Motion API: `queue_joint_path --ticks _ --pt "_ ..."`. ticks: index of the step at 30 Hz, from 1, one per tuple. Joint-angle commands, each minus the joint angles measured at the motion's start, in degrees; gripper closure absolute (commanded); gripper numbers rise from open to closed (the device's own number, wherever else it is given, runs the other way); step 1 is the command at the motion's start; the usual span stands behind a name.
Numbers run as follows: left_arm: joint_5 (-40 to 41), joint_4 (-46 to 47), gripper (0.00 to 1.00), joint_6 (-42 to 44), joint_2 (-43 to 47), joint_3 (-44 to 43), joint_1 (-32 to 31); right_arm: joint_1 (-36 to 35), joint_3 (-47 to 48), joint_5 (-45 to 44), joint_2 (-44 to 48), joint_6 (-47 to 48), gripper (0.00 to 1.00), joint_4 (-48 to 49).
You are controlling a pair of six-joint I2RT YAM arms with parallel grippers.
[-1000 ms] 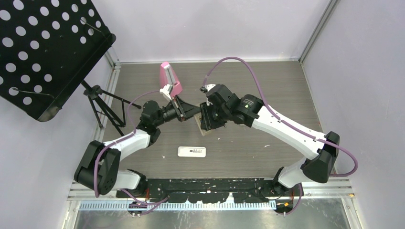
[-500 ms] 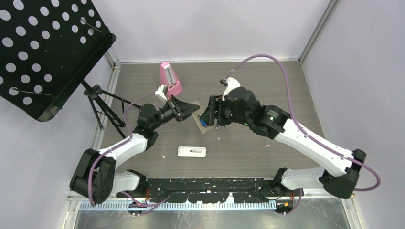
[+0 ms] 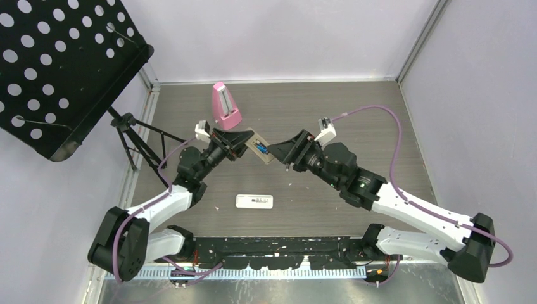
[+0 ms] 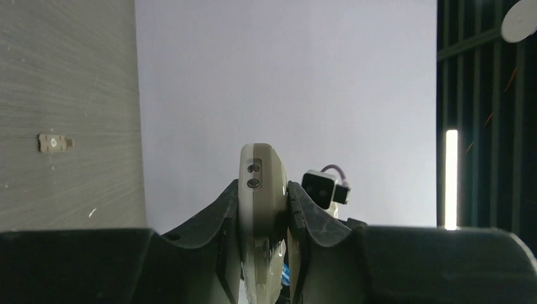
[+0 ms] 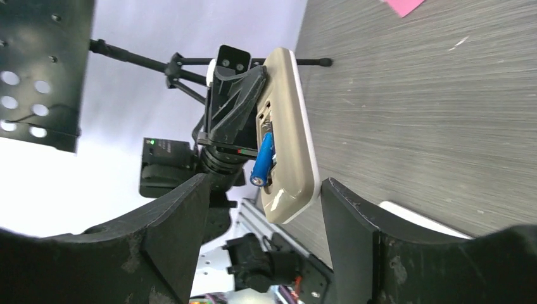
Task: Load the batteries into the remote control
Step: Load the battery into the remote control.
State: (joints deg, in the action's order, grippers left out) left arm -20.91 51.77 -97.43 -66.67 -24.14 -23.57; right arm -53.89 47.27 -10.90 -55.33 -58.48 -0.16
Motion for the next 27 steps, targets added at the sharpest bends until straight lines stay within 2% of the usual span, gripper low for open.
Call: queue_joint_path --ticks 1,7,14,21,27 --pt "5.5 6.6 1.0 -5.9 3.4 0.1 -0.3 -0.1 -0.1 2.2 -3.0 -7.8 0.3 15.7" --pt "6.0 6.6 1.0 -6.6 4.6 0.2 -0.3 -0.1 -0.1 0.4 -4.5 -9.9 0.31 18.5" --pt "5.3 7.6 1.0 -6.9 3.9 0.8 -0.3 -0.1 1.1 1.2 -6.3 -11.2 0.46 17.6" --pt "4.6 8.1 1.0 -6.7 3.7 1.1 -0.3 -0.1 2.0 2.0 -8.2 -10.9 0.48 17.4" --pt "3.7 8.2 1.0 -5.9 3.9 0.8 -0.3 -0.1 2.0 1.6 -9.1 -11.7 0.54 17.4"
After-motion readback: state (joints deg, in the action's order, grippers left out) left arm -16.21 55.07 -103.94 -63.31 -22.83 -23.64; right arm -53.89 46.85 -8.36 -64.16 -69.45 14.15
